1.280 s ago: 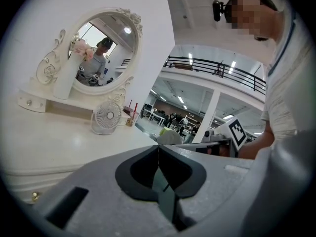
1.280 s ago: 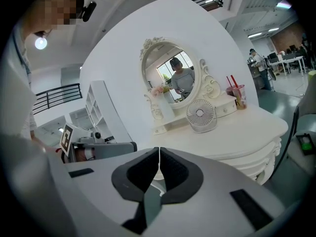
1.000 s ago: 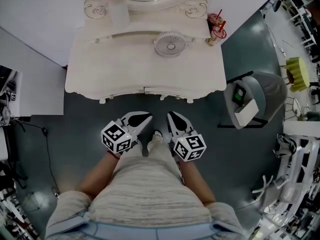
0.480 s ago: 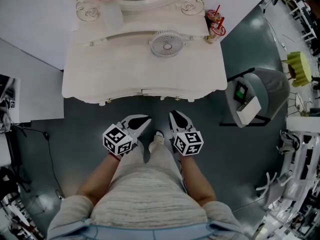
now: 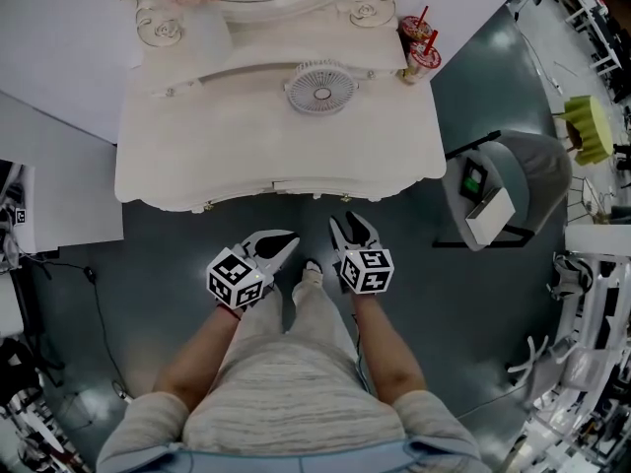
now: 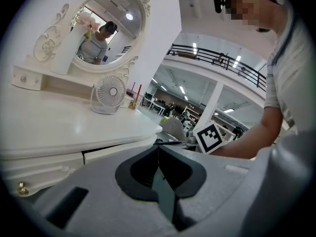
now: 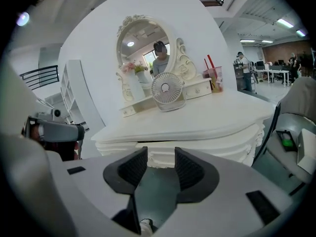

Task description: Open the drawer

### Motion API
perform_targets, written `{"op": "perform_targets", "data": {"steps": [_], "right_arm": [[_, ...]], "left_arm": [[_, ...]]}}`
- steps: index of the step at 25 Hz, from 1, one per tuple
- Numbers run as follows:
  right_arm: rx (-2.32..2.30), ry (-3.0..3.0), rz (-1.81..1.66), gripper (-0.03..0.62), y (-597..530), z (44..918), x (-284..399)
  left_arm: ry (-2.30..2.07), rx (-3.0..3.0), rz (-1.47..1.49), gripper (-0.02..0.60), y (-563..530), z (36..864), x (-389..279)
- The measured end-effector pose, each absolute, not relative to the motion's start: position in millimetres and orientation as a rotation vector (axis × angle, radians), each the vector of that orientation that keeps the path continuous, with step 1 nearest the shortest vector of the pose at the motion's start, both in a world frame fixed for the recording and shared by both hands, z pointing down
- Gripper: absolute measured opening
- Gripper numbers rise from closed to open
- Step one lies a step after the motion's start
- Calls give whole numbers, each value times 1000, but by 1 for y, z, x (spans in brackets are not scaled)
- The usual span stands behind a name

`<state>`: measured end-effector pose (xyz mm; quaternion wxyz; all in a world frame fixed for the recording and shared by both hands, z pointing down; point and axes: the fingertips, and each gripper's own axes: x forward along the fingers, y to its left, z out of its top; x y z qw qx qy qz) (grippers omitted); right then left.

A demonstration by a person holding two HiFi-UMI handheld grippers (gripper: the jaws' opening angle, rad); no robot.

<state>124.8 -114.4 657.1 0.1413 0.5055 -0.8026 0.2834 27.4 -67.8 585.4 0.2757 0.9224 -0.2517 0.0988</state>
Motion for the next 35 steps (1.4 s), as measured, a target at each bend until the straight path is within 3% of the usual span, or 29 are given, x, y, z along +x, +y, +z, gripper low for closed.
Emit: {"op": "perform_targets", "data": {"steps": [13, 35], "right_arm": [[1455, -2112, 813, 175, -138, 724, 148], [1400, -1887, 849, 178, -171, 789, 162]], "left_arm": [[-679, 2434, 300, 14, -67, 608, 25], [-682, 2393, 316, 14, -65, 623, 15]]}}
